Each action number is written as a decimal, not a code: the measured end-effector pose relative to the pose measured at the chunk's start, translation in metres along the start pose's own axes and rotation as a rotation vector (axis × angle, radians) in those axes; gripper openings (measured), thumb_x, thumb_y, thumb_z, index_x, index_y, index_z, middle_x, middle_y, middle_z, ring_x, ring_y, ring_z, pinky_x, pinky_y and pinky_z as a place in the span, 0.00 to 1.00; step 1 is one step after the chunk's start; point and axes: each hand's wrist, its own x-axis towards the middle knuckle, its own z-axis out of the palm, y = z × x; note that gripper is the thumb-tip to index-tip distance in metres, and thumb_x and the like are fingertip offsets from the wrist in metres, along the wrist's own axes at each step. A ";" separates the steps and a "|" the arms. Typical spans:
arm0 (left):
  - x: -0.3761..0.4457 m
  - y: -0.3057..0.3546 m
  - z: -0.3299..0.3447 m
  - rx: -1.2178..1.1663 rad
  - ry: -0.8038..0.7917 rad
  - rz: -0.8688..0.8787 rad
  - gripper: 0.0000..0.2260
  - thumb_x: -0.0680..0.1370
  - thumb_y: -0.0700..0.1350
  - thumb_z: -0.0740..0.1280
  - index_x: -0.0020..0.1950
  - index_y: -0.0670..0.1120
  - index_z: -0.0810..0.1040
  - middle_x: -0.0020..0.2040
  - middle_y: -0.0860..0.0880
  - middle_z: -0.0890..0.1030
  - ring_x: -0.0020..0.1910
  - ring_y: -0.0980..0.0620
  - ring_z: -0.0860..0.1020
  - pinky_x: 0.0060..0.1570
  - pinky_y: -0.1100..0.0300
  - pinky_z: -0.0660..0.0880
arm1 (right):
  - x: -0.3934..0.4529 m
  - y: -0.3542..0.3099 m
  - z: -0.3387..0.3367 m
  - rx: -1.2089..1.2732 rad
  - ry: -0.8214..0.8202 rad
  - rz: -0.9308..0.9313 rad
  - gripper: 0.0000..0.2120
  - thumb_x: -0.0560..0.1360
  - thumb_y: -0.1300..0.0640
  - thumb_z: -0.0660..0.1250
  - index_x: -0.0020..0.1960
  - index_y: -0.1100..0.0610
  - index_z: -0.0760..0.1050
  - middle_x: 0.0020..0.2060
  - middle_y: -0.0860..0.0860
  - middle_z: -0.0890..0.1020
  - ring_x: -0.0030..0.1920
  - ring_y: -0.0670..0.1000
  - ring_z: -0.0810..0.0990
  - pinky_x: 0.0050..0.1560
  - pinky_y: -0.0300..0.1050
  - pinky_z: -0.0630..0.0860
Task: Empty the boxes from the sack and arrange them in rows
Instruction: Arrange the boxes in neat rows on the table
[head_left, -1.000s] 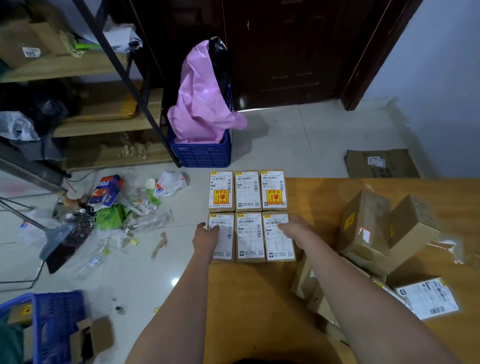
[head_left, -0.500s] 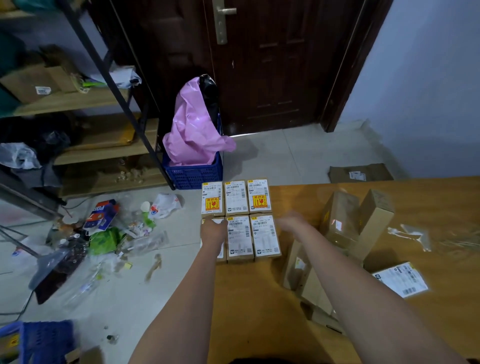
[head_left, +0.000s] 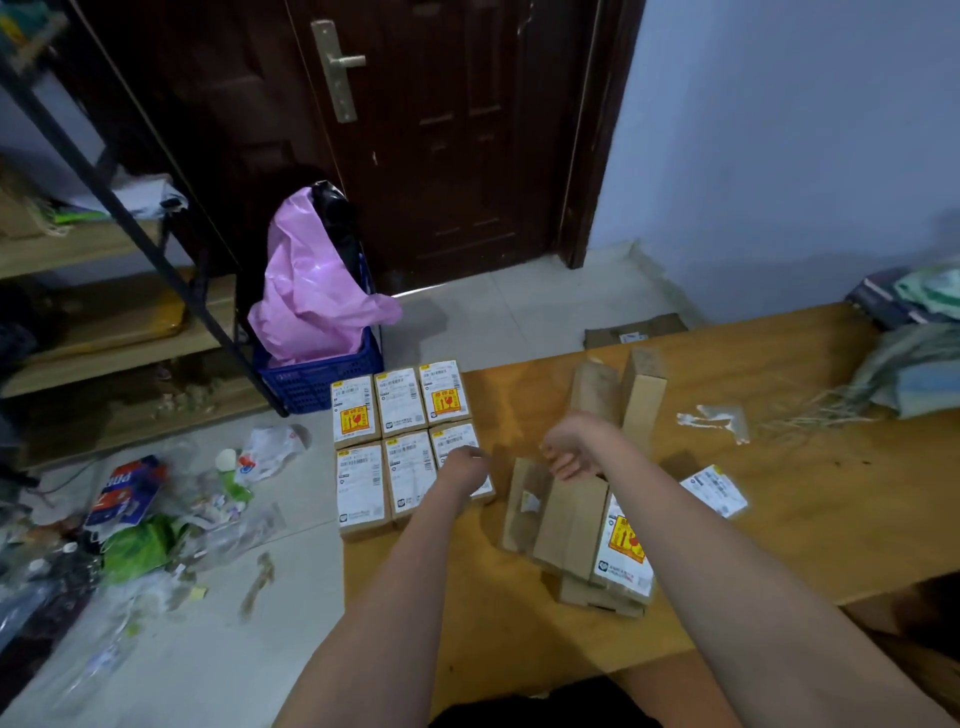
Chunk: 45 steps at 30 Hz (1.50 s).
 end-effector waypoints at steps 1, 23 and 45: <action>-0.003 0.002 0.008 -0.004 -0.023 -0.009 0.11 0.82 0.45 0.62 0.60 0.41 0.76 0.46 0.47 0.75 0.48 0.45 0.74 0.52 0.49 0.73 | 0.002 0.007 -0.005 0.007 0.008 0.032 0.14 0.82 0.54 0.55 0.40 0.59 0.68 0.20 0.55 0.71 0.24 0.52 0.70 0.29 0.43 0.76; -0.023 -0.007 0.086 0.036 -0.233 -0.157 0.25 0.81 0.50 0.61 0.77 0.51 0.61 0.67 0.42 0.73 0.63 0.39 0.74 0.57 0.47 0.74 | 0.020 0.070 -0.003 0.041 -0.117 0.053 0.11 0.81 0.55 0.57 0.48 0.63 0.70 0.34 0.58 0.71 0.30 0.54 0.70 0.45 0.52 0.73; -0.022 -0.016 0.134 0.453 -0.046 -0.134 0.50 0.71 0.49 0.76 0.80 0.53 0.42 0.73 0.45 0.67 0.68 0.42 0.70 0.63 0.49 0.73 | 0.028 0.073 -0.019 -0.023 -0.200 -0.004 0.16 0.81 0.60 0.54 0.65 0.65 0.71 0.53 0.60 0.79 0.51 0.60 0.79 0.51 0.51 0.78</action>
